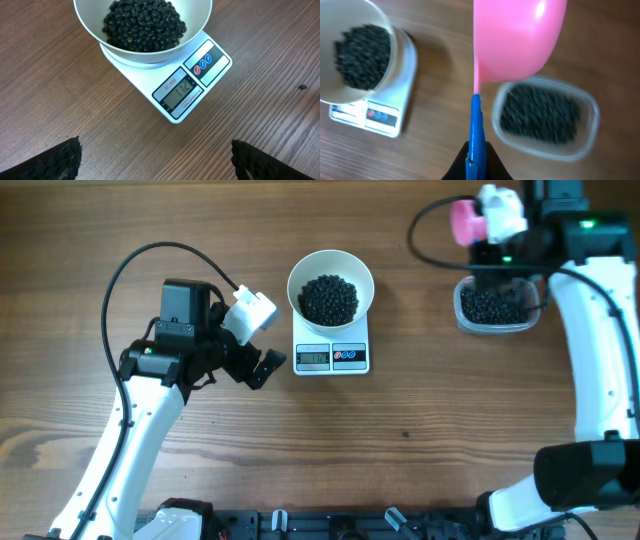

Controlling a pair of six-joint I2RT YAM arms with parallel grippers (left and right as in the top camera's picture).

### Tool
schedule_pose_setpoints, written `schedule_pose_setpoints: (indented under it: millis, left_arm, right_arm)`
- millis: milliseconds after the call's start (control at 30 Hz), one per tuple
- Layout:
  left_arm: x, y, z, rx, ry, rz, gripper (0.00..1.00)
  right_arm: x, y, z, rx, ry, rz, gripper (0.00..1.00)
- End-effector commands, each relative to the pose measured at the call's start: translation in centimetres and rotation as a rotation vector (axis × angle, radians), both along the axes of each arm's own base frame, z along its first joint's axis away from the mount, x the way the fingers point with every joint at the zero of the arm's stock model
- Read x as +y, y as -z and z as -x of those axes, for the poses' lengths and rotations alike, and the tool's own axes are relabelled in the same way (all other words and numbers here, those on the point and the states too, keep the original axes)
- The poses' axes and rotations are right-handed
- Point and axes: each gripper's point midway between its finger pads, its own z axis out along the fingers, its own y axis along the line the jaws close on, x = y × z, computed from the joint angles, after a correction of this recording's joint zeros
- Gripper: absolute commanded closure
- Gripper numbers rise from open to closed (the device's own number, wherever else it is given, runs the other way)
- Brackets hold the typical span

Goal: Scoop item into bowl and weigh 150g on scale
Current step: 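Move the empty scoop back into the bean tub with right gripper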

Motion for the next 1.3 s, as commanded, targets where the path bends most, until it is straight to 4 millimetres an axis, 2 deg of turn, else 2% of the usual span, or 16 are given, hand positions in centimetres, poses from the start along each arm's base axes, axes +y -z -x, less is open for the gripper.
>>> schedule_pose_setpoints:
  millis: [0,267,600,833,1000,1267]
  left_arm:
    - [0.2,0.1,0.0,0.005,-0.014,0.002,0.00]
    - [0.2,0.1,0.0,0.005,-0.014,0.002,0.00]
    - [0.2,0.1,0.0,0.005,-0.014,0.002,0.00]
    - [0.2,0.1,0.0,0.005,-0.014,0.002,0.00]
    - [0.2,0.1,0.0,0.005,-0.014,0.002,0.00]
    - [0.2,0.1,0.0,0.005,-0.014,0.002,0.00]
  right_arm:
    - [-2.6,1.5,1.0,0.055,0.072,-0.024,0.96]
    - [-6.9,7.5,4.2,0.223,0.171,0.069,0.96]
    - [-8.5,12.9,5.7,0.276,0.195,0.161,0.96]
    - [-8.1,15.8,5.7,0.292,0.175,0.145,0.96]
    - [-6.7,17.2,5.4,0.319,0.149,0.064,0.95]
    - [-3.5,17.2,5.0,0.313,0.101,-0.121,0.96]
